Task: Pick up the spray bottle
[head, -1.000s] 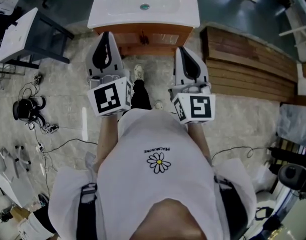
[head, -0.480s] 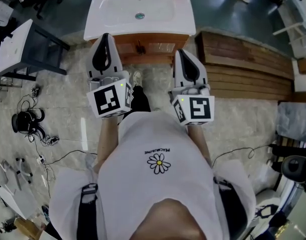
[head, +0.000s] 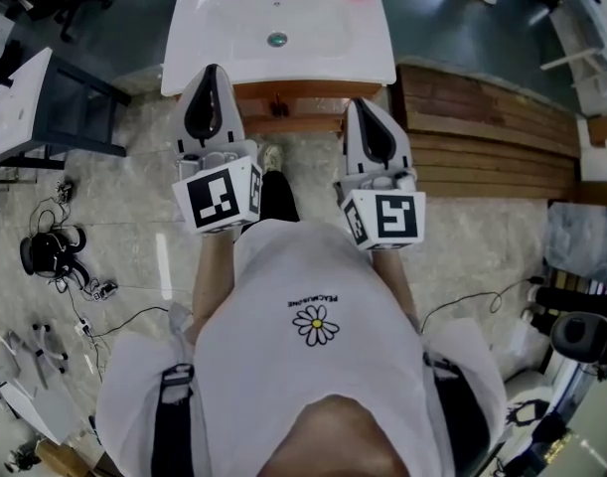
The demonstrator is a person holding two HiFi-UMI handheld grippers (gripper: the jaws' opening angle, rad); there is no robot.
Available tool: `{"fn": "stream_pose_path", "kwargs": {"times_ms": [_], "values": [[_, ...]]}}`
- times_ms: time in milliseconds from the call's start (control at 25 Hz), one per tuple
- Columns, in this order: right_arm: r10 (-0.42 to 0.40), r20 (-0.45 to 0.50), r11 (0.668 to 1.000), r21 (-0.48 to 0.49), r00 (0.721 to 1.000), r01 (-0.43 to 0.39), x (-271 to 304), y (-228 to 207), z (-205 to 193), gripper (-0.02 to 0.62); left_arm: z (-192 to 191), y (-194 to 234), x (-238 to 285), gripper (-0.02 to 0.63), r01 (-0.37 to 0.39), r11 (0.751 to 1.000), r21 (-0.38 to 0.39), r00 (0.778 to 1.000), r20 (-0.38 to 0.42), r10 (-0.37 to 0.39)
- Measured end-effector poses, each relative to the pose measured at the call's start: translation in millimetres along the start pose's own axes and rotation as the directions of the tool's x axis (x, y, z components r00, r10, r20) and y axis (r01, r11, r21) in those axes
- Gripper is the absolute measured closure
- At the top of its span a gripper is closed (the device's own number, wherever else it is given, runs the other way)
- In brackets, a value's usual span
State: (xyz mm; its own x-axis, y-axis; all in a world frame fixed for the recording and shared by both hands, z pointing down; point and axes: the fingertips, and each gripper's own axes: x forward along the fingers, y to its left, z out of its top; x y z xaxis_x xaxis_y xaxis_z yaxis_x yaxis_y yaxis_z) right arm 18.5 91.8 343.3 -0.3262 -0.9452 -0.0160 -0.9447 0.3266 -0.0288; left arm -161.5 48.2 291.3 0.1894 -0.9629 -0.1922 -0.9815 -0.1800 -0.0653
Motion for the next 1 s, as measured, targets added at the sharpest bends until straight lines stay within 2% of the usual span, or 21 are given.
{"fn": "stream_pose_path", "kwargs": {"times_ms": [320, 640, 1000], "values": [[-0.012, -0.017, 1.000, -0.028, 1.000, 0.011, 82, -4, -1, 0.565, -19, 33, 76, 0.589, 0.025, 0.999, -0.025, 1.000, 0.000, -0.025], [-0.035, -0.020, 0.999, -0.027, 0.999, 0.035, 176, -14, 21, 0.565, -32, 75, 156, 0.589, 0.045, 0.997, -0.065, 0.999, -0.022, -0.047], [-0.127, -0.018, 0.991, -0.039, 0.992, 0.126, 241, -28, 25, 0.565, -35, 117, 234, 0.589, 0.088, 0.993, -0.077, 0.996, 0.015, -0.088]]}}
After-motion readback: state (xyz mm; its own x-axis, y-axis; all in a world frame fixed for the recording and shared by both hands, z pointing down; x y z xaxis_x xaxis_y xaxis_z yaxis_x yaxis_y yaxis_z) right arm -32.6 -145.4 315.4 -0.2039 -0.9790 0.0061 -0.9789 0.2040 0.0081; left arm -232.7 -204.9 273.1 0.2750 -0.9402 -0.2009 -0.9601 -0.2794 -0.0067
